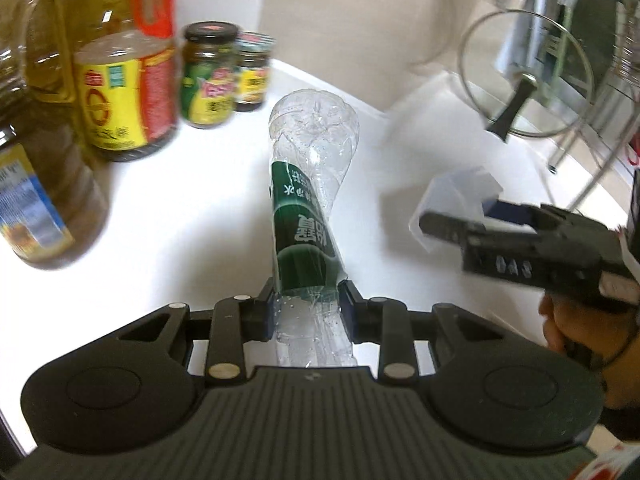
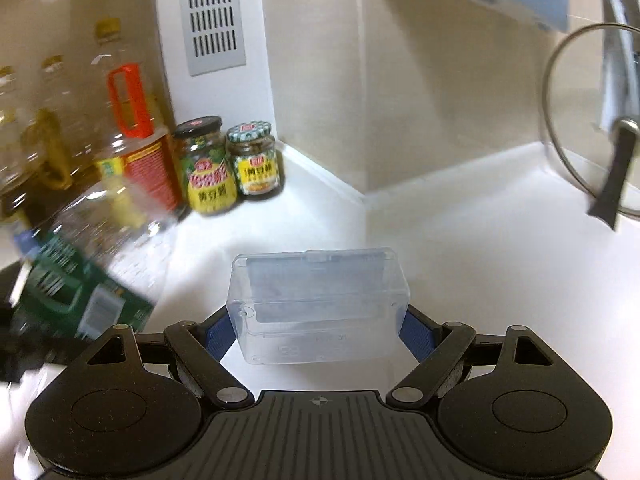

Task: Collect trash
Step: 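Carry the water bottle and clear plastic box down over the wastebasket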

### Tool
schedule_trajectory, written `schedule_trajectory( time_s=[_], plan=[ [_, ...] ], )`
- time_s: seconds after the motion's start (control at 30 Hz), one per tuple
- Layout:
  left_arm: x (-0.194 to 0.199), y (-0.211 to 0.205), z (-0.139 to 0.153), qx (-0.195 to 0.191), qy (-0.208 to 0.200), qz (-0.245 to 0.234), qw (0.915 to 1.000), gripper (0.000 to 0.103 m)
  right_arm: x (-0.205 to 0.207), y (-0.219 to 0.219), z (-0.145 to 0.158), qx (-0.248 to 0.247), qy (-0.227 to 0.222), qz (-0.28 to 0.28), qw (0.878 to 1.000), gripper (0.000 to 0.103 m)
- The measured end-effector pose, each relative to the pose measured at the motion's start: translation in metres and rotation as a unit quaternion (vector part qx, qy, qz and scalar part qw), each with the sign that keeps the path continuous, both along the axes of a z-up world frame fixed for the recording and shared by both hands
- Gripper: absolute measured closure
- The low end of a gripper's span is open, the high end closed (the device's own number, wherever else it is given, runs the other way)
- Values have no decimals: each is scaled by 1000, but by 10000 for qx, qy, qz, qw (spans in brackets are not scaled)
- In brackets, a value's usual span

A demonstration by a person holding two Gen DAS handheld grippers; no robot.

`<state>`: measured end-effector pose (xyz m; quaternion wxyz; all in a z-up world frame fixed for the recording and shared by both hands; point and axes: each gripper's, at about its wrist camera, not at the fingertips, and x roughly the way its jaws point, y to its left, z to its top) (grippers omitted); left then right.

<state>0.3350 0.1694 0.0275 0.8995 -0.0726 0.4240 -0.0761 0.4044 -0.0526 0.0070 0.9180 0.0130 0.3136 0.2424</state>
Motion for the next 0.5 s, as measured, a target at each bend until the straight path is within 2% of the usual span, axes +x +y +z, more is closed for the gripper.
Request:
schedule_trajectory(
  time_s=[0.2,0.5],
  plan=[
    [-47,-60,0,-53,-11,127,9999,74,-64,-60,-2,84,18,463,9989,19],
    [-126,-140,-13,-174,336,164,9991,74,-145,-129,-14,2,177,1099,9938,19]
  ],
)
